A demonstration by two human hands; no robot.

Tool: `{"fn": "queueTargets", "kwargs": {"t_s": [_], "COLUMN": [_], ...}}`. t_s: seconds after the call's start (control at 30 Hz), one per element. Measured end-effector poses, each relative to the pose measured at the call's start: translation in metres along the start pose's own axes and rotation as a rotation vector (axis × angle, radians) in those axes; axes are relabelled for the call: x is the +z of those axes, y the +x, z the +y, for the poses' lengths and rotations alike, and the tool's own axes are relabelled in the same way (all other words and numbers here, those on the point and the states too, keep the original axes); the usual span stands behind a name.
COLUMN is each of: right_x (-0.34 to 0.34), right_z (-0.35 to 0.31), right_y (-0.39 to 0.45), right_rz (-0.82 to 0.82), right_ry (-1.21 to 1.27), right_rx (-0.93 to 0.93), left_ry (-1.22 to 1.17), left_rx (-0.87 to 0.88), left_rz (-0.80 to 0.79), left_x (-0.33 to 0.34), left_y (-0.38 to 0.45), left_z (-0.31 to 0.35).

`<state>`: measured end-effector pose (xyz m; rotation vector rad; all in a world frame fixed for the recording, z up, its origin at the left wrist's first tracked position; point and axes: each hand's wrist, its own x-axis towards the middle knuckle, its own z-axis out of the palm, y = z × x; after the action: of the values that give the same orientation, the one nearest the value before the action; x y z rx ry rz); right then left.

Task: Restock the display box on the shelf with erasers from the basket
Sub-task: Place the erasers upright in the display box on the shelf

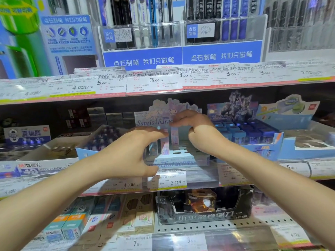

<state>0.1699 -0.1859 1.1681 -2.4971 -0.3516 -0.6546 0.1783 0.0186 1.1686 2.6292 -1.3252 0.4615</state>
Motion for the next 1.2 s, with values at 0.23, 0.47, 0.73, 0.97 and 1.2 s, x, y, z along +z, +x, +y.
{"fn": "queueTargets", "kwargs": {"t_s": [0.23,0.47,0.73,0.97,1.2], "right_x": [-0.006,-0.009,-0.005,-0.002,-0.004], "right_z": [-0.009,-0.006,-0.003,-0.002,-0.006], "right_y": [0.002,0.010,0.015,0.012,0.004], "right_rz": [-0.040,-0.094,-0.072,0.010,0.056], "right_ry": [0.061,-0.017,0.027,0.061,-0.004], "right_rx": [0.064,0.057,0.062,0.095,-0.033], "left_ry": [-0.003,-0.024,-0.035,-0.047,-0.057], "left_rx": [-0.004,0.018,0.015,0.016,0.019], "left_rz": [-0.022,-0.012,-0.026,-0.026,-0.015], "left_x": [-0.002,-0.003,-0.005,-0.005,-0.006], "left_y": [0.000,0.000,0.000,0.001,0.002], "left_z": [-0.001,-0.001,-0.001,-0.003,-0.002]}}
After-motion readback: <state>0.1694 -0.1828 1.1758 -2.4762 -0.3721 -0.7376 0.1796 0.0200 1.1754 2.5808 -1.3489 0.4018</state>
